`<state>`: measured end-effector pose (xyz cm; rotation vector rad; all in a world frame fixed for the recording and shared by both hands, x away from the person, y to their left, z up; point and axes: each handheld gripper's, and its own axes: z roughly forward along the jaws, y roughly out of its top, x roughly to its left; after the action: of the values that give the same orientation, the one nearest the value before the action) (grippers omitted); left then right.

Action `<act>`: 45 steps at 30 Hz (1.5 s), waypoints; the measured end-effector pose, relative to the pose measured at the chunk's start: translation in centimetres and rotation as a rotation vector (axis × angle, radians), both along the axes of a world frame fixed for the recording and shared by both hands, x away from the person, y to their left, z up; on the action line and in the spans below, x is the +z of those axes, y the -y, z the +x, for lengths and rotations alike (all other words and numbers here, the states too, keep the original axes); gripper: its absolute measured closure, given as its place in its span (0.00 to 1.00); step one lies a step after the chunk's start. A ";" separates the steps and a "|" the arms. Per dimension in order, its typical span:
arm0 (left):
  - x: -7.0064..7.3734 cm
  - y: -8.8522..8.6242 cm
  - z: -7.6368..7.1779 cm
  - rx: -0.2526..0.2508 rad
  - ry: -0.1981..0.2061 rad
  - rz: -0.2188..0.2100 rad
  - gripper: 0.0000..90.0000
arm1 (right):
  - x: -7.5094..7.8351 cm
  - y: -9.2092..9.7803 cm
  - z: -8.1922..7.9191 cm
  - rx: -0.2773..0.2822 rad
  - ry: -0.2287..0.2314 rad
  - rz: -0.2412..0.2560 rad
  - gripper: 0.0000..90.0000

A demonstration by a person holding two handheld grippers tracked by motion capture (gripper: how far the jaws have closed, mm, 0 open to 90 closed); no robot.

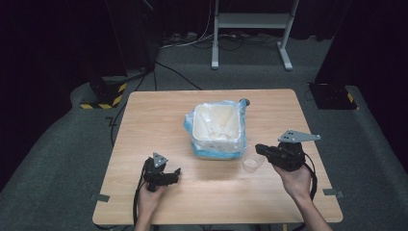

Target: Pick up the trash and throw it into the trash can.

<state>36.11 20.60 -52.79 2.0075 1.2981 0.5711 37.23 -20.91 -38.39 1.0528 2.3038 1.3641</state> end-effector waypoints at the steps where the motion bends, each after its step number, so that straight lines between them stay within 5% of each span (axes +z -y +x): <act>1: 0.0 0.0 0.0 0.000 0.000 0.000 0.20 | 0.2 0.0 0.0 0.000 0.002 0.001 0.95; 23: 0.0 0.0 0.0 0.001 0.001 -0.002 0.20 | 4.6 -0.9 0.4 0.037 0.041 0.042 0.95; 45: 0.0 0.0 0.0 0.001 0.001 -0.002 0.20 | 8.2 -2.5 2.4 0.060 0.050 0.075 0.95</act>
<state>36.11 20.58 -52.80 2.0044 1.2991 0.5709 39.61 -18.45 -30.17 0.9662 2.2818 1.4933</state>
